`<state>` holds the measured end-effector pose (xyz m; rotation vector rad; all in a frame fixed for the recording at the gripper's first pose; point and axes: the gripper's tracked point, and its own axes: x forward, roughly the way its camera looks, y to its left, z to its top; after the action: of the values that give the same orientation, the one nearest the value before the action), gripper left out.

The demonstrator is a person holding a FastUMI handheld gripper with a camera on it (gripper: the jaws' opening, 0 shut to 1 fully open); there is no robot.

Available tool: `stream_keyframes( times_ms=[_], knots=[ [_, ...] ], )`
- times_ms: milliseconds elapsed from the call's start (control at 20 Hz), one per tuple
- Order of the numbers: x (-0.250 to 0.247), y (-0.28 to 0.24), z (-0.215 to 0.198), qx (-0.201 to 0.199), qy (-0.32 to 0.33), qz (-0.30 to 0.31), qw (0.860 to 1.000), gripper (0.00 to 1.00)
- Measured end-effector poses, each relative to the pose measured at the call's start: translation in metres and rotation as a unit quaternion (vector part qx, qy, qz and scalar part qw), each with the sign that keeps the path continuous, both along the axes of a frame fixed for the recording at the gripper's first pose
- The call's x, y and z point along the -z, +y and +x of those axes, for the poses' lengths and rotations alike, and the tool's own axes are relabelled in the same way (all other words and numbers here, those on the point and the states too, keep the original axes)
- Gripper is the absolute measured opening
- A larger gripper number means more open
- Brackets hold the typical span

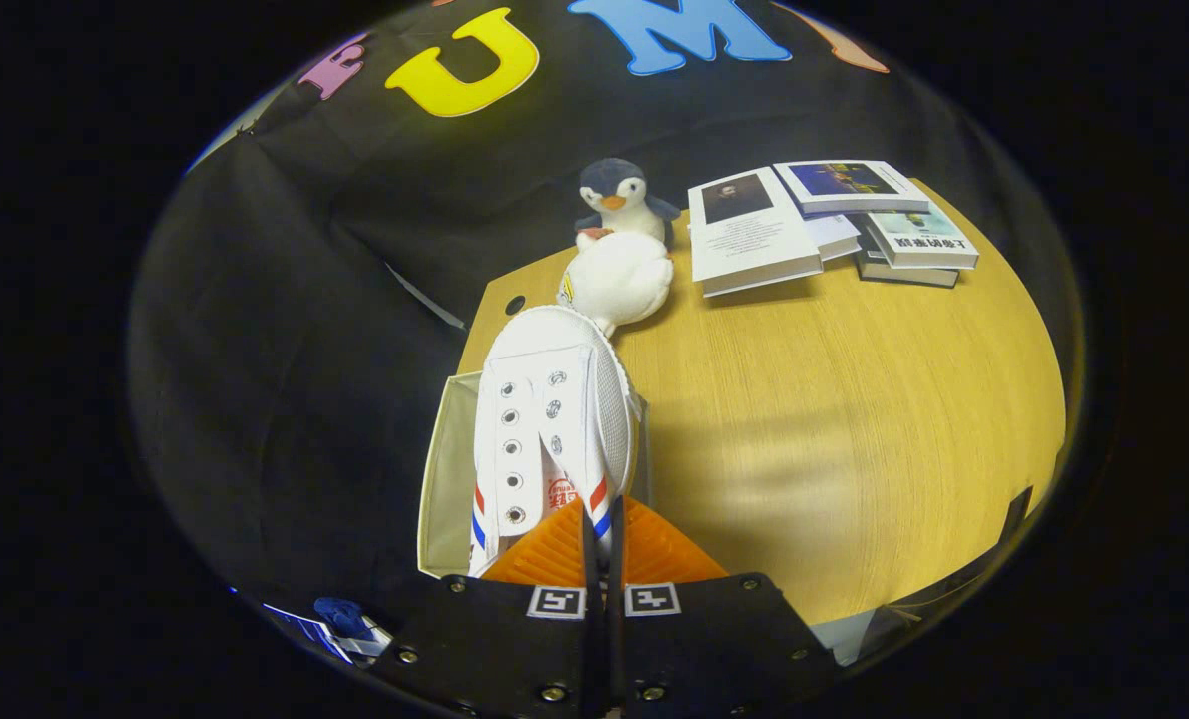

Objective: Open the storage box then place both shoes into the box .Put the left shoe in first, then the right shoe, with the right side of both shoes facing outward in a uniform manner.

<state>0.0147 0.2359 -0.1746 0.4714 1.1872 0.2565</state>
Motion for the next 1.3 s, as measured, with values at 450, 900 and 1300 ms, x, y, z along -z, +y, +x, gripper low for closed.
stream_keyframes(
  times_ms=[450, 900, 1300],
  knots=[
    [0.018, 0.057, 0.003, -0.017, 0.015, -0.003, 1.000, 0.00],
    [0.045, 0.062, 0.005, -0.011, 0.028, -0.046, 0.998, 0.00],
    [0.039, 0.073, 0.013, -0.019, -0.005, -0.021, 1.000, 0.20]
  ],
)
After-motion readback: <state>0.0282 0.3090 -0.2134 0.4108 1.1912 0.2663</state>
